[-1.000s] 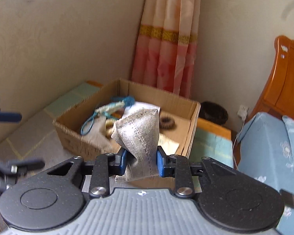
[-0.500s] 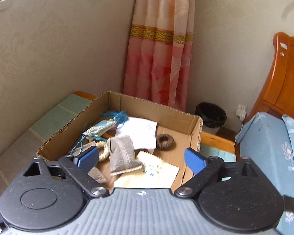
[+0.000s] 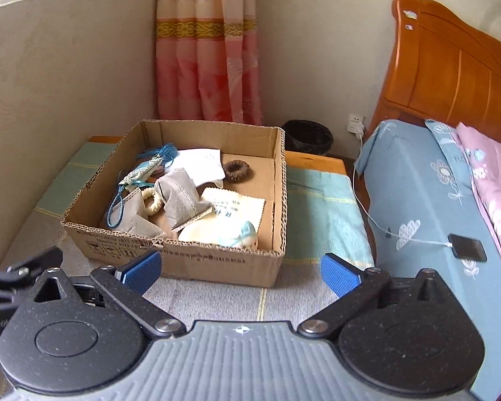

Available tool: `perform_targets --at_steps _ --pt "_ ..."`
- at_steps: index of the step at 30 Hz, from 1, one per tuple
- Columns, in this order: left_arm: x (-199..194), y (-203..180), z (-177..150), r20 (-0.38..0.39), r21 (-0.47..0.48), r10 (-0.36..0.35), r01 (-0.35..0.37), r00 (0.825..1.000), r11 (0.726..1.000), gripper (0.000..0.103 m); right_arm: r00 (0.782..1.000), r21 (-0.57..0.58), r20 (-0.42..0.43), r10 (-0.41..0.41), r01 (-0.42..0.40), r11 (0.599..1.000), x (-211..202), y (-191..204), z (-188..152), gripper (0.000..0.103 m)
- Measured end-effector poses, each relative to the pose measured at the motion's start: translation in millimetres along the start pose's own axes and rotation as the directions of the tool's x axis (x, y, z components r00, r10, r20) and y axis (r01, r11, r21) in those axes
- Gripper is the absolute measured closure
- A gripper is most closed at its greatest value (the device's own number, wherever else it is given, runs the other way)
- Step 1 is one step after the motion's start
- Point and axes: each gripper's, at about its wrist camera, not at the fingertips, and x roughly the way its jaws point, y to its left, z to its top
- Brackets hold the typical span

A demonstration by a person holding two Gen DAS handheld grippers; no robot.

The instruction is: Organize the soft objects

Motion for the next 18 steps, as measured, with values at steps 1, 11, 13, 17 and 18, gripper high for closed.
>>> perform_targets --at_steps 1,11,13,17,18 --pt "0.0 -1.5 1.3 -0.006 -0.002 0.001 -0.001 1.0 1.0 0.001 1.0 0.014 0.003 0.003 -0.003 1.0 -2.3 -1.0 -1.6 0.0" --pt "-0.8 -5.7 3.8 -0.028 -0.02 0.003 -0.003 1.0 1.0 0.001 1.0 0.049 0.024 0.007 -0.009 0.999 -13.0 -1.7 -8.2 0.0" --pt "-1.2 -5.6 4.6 -0.029 -0.023 0.002 -0.002 1.0 1.0 0.001 1.0 0.052 0.022 0.012 -0.013 0.999 -13.2 -1.8 -9.2 0.0" --pt "-2.0 -5.7 4.8 -0.029 -0.024 0.003 -0.004 1.0 1.0 0.001 1.0 0.049 0.018 0.013 -0.014 0.999 -13.8 -0.9 -10.5 0.0" --pt "-2.0 -5.7 4.9 -0.029 -0.025 0.004 -0.005 1.0 1.0 0.001 1.0 0.048 0.018 0.013 -0.013 0.999 -14.2 -0.7 -10.7 0.0"
